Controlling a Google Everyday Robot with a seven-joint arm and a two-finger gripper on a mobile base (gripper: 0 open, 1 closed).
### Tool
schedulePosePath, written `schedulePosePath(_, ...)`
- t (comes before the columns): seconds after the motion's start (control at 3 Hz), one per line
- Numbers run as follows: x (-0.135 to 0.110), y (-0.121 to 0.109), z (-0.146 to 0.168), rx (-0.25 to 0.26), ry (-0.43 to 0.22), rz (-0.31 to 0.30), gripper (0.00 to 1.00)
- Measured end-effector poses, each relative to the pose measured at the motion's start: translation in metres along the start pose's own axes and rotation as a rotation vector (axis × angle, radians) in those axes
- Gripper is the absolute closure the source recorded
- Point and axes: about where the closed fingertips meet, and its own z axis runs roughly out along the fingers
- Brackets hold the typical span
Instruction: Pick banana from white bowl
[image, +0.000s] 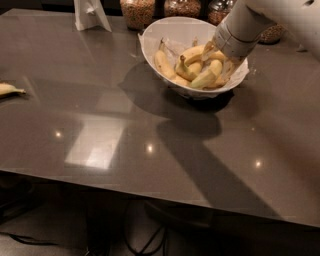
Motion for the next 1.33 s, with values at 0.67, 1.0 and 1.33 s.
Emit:
schedulePosePath(0.67, -0.012, 0.006, 0.017, -0.028, -0.037, 0.005, 0.46)
schedulePosePath(1.0, -0.020, 0.005, 0.028, -0.042, -0.058, 0.001, 0.48)
schedulePosePath(1.33, -0.026, 0.001, 0.033, -0.048, -0.069, -0.010, 0.67)
